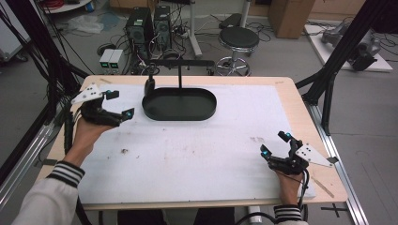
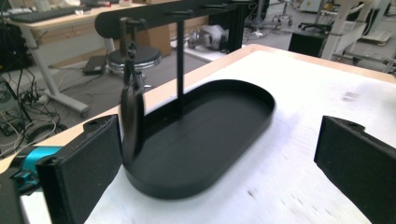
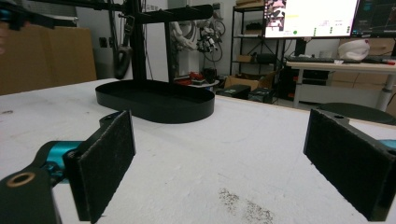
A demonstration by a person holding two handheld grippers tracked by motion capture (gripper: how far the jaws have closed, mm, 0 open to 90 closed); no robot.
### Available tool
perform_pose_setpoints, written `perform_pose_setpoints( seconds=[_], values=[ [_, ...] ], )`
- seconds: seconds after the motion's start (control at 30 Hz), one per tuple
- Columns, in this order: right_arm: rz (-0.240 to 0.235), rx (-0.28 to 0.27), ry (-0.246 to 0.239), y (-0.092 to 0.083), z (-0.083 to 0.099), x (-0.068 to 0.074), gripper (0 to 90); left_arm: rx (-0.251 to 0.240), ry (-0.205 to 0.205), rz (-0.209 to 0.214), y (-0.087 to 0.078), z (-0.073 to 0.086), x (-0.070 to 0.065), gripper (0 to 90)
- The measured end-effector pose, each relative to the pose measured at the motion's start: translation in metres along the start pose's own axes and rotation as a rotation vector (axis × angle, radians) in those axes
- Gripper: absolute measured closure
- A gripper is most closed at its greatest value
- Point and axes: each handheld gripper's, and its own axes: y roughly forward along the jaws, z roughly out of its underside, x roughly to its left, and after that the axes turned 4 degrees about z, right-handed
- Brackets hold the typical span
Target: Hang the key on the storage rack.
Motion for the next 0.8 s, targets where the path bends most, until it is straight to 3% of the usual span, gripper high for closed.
perform_pose_setpoints(
  seconds=[0.07, 0.2, 0.27, 0.3, 0.4, 0.47, 0.53, 0.6, 0.7, 0.8],
  values=[
    [0.003, -0.004, -0.006, 0.0, 0.0, 0.0, 8.1, -0.036, 0.017, -0.008, -0.019, 0.012, -0.013, 1.7],
    [0.003, -0.003, -0.005, 0.0, 0.0, 0.0, 8.1, -0.063, 0.02, -0.007, -0.034, 0.025, -0.027, 1.7],
    [0.001, -0.007, -0.01, 0.001, 0.0, 0.0, 8.1, -0.086, 0.03, -0.006, -0.047, 0.046, -0.043, 1.7],
    [0.001, -0.007, -0.01, 0.001, 0.0, 0.0, 8.1, -0.086, 0.03, -0.006, -0.047, 0.046, -0.043, 1.7],
    [0.002, -0.005, -0.007, 0.0, 0.0, 0.0, 8.1, -0.095, 0.046, -0.014, -0.055, 0.065, -0.054, 1.7],
    [0.001, -0.007, -0.011, 0.001, 0.0, 0.0, 8.1, -0.134, 0.053, -0.02, -0.062, 0.08, -0.061, 1.7],
    [0.001, -0.007, -0.01, 0.001, 0.0, 0.0, 8.1, -0.133, 0.064, -0.024, -0.063, 0.083, -0.062, 1.7],
    [0.003, -0.004, -0.011, 0.001, 0.0, 0.0, 8.1, -0.154, 0.045, -0.022, -0.065, 0.088, -0.063, 1.7],
    [0.004, -0.003, -0.013, 0.0, 0.0, 0.0, 8.1, -0.232, 0.033, -0.06, -0.067, 0.101, -0.066, 1.7],
    [0.004, -0.003, -0.015, 0.0, 0.0, 0.0, 8.1, -0.214, 0.007, -0.07, -0.066, 0.12, -0.063, 1.8]
  ],
)
